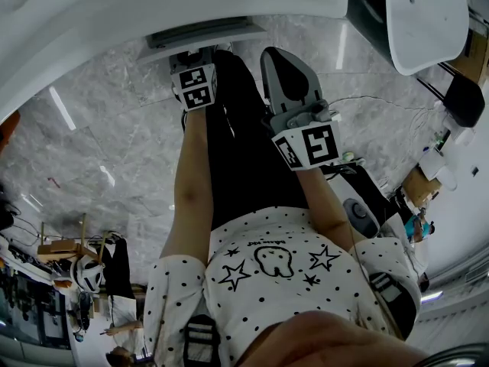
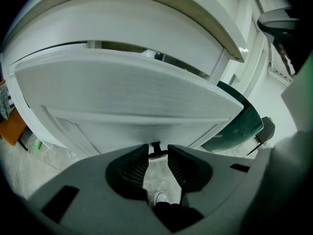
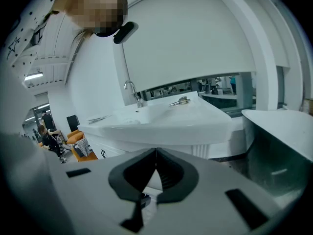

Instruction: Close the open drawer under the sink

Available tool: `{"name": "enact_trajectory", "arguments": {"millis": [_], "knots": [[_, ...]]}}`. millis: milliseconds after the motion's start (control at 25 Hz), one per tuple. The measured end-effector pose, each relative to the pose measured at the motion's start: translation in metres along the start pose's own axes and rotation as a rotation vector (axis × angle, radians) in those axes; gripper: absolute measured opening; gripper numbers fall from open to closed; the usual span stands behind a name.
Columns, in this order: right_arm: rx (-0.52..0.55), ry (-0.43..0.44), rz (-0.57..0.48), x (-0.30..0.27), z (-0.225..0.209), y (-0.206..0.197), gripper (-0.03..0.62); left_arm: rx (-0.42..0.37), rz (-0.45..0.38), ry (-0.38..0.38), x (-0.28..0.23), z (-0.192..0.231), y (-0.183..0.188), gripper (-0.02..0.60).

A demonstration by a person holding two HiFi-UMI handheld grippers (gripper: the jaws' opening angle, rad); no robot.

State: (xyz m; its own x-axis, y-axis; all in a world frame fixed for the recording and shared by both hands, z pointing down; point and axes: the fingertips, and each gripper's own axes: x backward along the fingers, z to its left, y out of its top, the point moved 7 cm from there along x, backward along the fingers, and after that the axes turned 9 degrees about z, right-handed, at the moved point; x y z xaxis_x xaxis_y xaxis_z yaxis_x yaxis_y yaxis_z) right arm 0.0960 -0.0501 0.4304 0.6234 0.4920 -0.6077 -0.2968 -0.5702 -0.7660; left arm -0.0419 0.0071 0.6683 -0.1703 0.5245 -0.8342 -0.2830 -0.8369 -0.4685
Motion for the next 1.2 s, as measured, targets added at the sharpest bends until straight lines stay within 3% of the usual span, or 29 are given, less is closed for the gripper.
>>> {"name": "enact_trajectory", "arguments": {"millis": [1200], "knots": [[-0.032, -0.021, 0.019, -0.008, -0.002, 0.0, 0.014, 0.004, -0.044, 0.011, -0.006, 0.02, 0.036, 0.124]]}}
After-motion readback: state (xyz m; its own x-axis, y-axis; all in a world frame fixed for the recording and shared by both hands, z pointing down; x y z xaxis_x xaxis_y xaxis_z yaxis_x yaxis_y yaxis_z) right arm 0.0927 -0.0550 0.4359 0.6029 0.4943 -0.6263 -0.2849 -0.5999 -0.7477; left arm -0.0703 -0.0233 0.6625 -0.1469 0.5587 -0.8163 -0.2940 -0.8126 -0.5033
